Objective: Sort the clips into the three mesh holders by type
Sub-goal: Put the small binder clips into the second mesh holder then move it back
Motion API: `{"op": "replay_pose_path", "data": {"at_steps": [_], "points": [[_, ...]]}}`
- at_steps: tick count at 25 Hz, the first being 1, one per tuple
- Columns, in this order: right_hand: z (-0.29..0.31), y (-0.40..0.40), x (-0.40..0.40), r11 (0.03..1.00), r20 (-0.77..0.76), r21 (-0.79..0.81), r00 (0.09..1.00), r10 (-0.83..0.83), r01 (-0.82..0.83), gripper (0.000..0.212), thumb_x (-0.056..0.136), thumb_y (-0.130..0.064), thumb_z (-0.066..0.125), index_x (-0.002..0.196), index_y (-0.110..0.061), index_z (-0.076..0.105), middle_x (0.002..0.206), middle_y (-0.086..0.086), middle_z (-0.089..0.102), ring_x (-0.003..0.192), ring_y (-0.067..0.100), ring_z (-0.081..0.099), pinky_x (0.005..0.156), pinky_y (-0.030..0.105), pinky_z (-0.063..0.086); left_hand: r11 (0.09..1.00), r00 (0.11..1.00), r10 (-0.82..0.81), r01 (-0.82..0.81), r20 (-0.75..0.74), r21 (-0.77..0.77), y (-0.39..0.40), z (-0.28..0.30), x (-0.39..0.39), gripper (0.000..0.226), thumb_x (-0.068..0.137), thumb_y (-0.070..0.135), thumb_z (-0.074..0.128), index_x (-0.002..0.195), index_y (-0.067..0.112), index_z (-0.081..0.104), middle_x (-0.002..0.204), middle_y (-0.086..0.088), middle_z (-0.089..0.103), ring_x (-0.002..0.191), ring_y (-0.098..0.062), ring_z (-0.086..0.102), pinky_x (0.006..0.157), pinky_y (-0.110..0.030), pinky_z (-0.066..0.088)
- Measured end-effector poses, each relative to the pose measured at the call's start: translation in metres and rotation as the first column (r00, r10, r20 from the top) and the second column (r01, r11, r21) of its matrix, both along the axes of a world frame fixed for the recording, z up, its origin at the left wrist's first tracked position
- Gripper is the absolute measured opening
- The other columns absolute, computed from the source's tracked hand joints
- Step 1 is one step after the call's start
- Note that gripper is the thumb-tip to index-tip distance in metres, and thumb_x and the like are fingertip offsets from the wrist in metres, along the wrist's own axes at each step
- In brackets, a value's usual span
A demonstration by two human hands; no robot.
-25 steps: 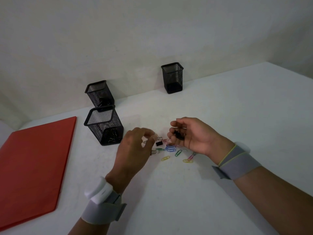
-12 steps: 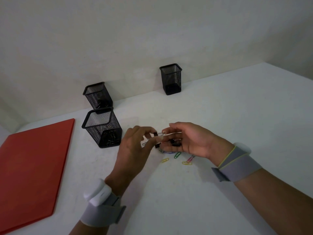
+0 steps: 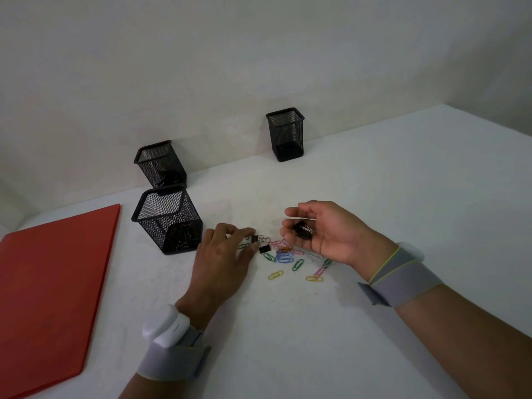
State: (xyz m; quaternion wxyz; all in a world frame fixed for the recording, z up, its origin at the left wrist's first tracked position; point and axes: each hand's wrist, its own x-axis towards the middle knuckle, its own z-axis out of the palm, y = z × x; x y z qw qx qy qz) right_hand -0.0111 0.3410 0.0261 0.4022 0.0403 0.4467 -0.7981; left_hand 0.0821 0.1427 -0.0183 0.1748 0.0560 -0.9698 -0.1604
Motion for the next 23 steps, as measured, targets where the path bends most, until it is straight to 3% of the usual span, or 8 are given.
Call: {"op": "replay_pose_path", "data": {"at_steps": [3, 6, 10, 12, 15, 19, 23], "points": [[0.000, -0.001, 0.002, 1.000, -0.003, 0.010, 1.000, 0.008, -0.008, 0.023, 0.098, -0.016, 0.047, 0.102, 0.002, 0.060, 0.085, 0.019, 0.062, 0.070, 0.029, 0.069, 0.063, 0.034, 0.062, 0.999, 1.000, 0.016, -0.016, -0.016, 0.038, 0.001, 0.001, -0.001, 0.027, 0.092, 0.041, 0.053, 0.111, 0.026, 0.064, 0.105, 0.005, 0.054, 0.098, -0.018, 0.046, 0.084, -0.033, 0.042], [0.001, -0.001, 0.002, 0.999, -0.034, 0.028, 0.999, 0.028, -0.028, 0.023, 0.098, -0.018, 0.047, 0.102, 0.002, 0.060, 0.088, 0.020, 0.062, 0.074, 0.031, 0.069, 0.065, 0.036, 0.062, 0.990, 0.987, 0.043, -0.021, -0.156, 0.137, 0.009, 0.008, -0.003, 0.028, 0.093, 0.041, 0.048, 0.109, 0.022, 0.062, 0.099, 0.004, 0.058, 0.093, -0.017, 0.049, 0.081, -0.038, 0.047], [0.003, -0.004, 0.006, 0.992, -0.049, 0.036, 0.991, 0.125, -0.124, 0.029, 0.098, -0.022, 0.048, 0.108, 0.002, 0.060, 0.094, 0.021, 0.065, 0.081, 0.035, 0.069, 0.069, 0.038, 0.062, 0.988, 0.963, -0.080, 0.110, -0.259, 0.104, 0.033, 0.026, -0.005, 0.029, 0.092, 0.041, 0.052, 0.113, 0.026, 0.063, 0.097, 0.007, 0.057, 0.090, -0.011, 0.047, 0.076, -0.029, 0.044], [0.002, -0.004, 0.008, 0.989, -0.039, 0.022, 0.989, 0.146, -0.145, 0.029, 0.098, -0.023, 0.048, 0.109, 0.001, 0.061, 0.090, 0.019, 0.066, 0.079, 0.032, 0.069, 0.069, 0.037, 0.062, 0.983, 0.966, -0.087, 0.123, -0.244, 0.135, 0.040, 0.026, -0.005, 0.036, 0.092, 0.046, 0.048, 0.118, 0.025, 0.062, 0.099, 0.009, 0.056, 0.092, -0.009, 0.047, 0.077, -0.028, 0.045], [-0.001, -0.002, 0.003, 0.997, -0.045, 0.010, 0.996, 0.076, -0.076, 0.023, 0.097, -0.018, 0.046, 0.105, -0.001, 0.060, 0.087, 0.018, 0.065, 0.070, 0.028, 0.068, 0.056, 0.030, 0.059, 0.982, 0.978, -0.011, 0.050, -0.206, 0.182, 0.033, 0.015, -0.001, 0.039, 0.093, 0.052, 0.043, 0.117, 0.027, 0.061, 0.098, 0.010, 0.058, 0.093, -0.009, 0.049, 0.081, -0.032, 0.048], [0.005, 0.004, -0.010, 0.999, -0.078, 0.023, 0.996, -0.042, 0.044, 0.020, 0.090, 0.002, 0.036, 0.097, -0.006, 0.053, 0.084, 0.016, 0.058, 0.067, 0.023, 0.061, 0.046, 0.023, 0.049, 0.983, 0.988, 0.068, -0.042, -0.142, 0.179, 0.019, 0.002, 0.009, 0.026, 0.092, 0.042, 0.053, 0.111, 0.026, 0.064, 0.096, 0.008, 0.060, 0.088, -0.011, 0.050, 0.079, -0.036, 0.049], [0.034, -0.015, -0.018, 0.999, -0.202, 0.038, 0.979, 0.004, 0.004, 0.028, 0.091, 0.011, 0.032, 0.100, -0.008, 0.050, 0.089, 0.017, 0.059, 0.067, 0.021, 0.059, 0.046, 0.021, 0.047, 0.962, 0.988, 0.126, -0.101, -0.087, 0.255, 0.011, 0.000, 0.012, 0.021, 0.094, 0.038, 0.053, 0.109, 0.028, 0.064, 0.095, 0.011, 0.059, 0.088, -0.012, 0.052, 0.081, -0.034, 0.049]]}}
